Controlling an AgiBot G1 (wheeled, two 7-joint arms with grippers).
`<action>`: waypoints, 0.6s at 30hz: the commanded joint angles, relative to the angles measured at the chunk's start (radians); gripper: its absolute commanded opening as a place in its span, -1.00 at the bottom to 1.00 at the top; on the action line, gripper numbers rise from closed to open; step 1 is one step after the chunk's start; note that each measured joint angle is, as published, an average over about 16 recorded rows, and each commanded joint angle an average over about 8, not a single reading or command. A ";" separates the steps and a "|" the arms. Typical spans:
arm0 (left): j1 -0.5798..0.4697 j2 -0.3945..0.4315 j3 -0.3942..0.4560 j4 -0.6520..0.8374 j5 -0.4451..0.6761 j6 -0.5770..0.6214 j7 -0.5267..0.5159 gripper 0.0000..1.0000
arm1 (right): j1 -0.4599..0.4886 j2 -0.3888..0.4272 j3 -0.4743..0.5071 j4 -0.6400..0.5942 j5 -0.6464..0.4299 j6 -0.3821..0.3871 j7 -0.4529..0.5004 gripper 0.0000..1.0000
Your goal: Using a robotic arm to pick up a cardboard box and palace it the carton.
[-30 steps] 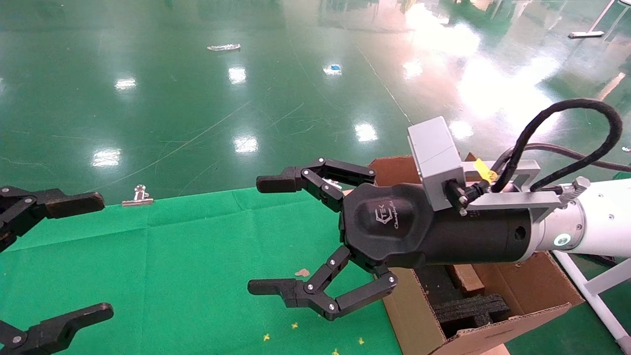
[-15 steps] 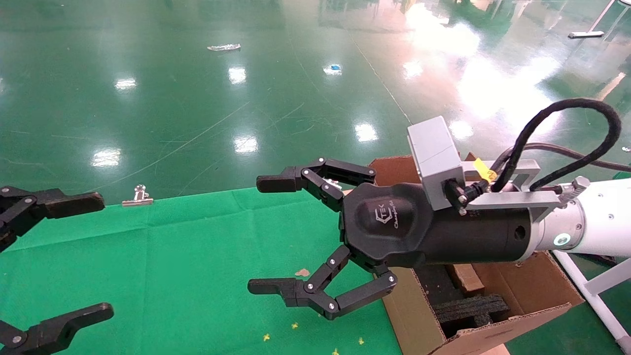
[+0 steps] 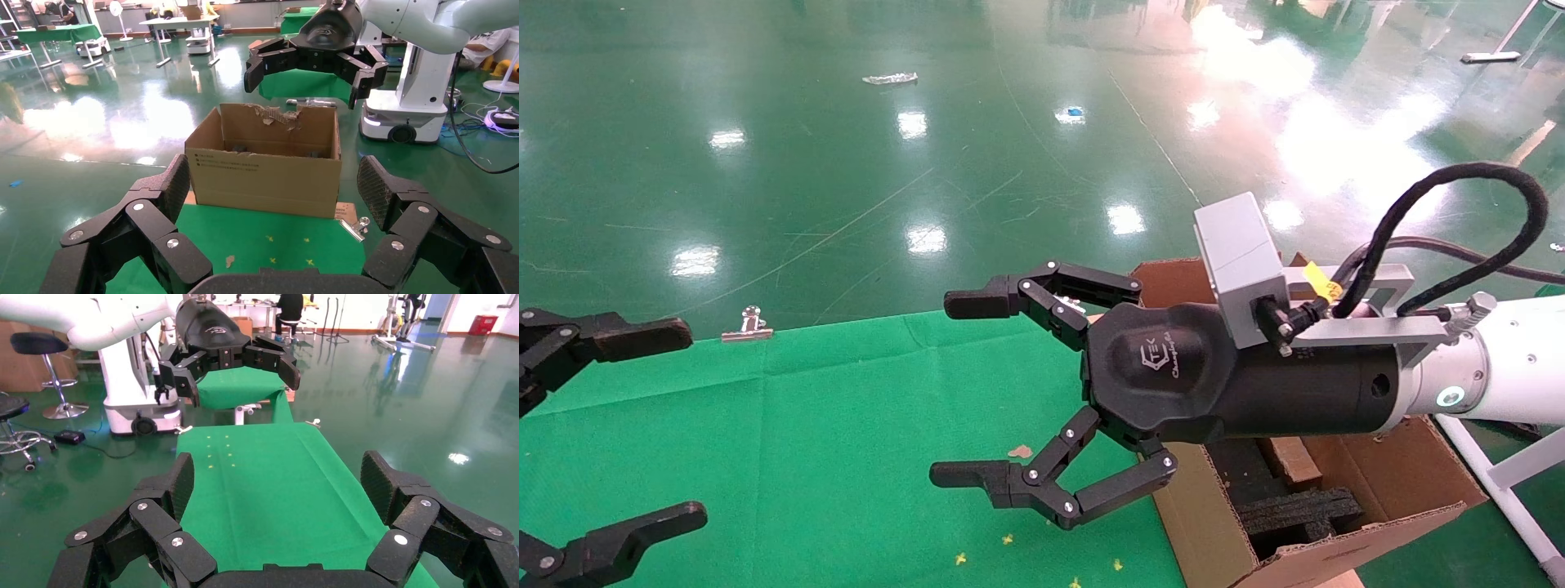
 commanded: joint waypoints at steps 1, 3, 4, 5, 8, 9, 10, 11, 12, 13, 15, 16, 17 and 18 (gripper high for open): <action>0.000 0.000 0.000 0.000 0.000 0.000 0.000 1.00 | 0.000 0.000 0.000 0.000 0.000 0.000 0.000 1.00; 0.000 0.000 0.000 0.000 0.000 0.000 0.000 1.00 | 0.000 0.000 0.000 0.000 0.000 0.000 0.000 1.00; 0.000 0.000 0.000 0.000 0.000 0.000 0.000 1.00 | 0.000 0.000 0.000 0.000 0.000 0.000 0.000 1.00; 0.000 0.000 0.000 0.000 0.000 0.000 0.000 1.00 | 0.000 0.000 0.000 0.000 0.000 0.000 0.000 1.00; 0.000 0.000 0.000 0.000 0.000 0.000 0.000 1.00 | 0.000 0.000 0.000 0.000 0.000 0.000 0.000 1.00; 0.000 0.000 0.000 0.000 0.000 0.000 0.000 1.00 | 0.000 0.000 0.000 0.000 0.000 0.000 0.000 1.00; 0.000 0.000 0.000 0.000 0.000 0.000 0.000 1.00 | 0.000 0.000 0.000 0.000 0.000 0.000 0.000 1.00; 0.000 0.000 0.000 0.000 0.000 0.000 0.000 1.00 | 0.000 0.000 0.000 0.000 0.000 0.000 0.000 1.00; 0.000 0.000 0.000 0.000 0.000 0.000 0.000 1.00 | 0.000 0.000 0.000 0.000 0.000 0.000 0.000 1.00; 0.000 0.000 0.000 0.000 0.000 0.000 0.000 1.00 | 0.000 0.000 0.000 0.000 0.000 0.000 0.000 1.00; 0.000 0.000 0.000 0.000 0.000 0.000 0.000 1.00 | 0.000 0.000 0.000 0.000 0.000 0.000 0.000 1.00; 0.000 0.000 0.000 0.000 0.000 0.000 0.000 1.00 | 0.000 0.000 0.000 0.000 0.000 0.000 0.000 1.00; 0.000 0.000 0.000 0.000 0.000 0.000 0.000 1.00 | 0.000 0.000 0.000 0.000 0.000 0.000 0.000 1.00; 0.000 0.000 0.000 0.000 0.000 0.000 0.000 1.00 | 0.000 0.000 0.000 0.000 0.000 0.000 0.000 1.00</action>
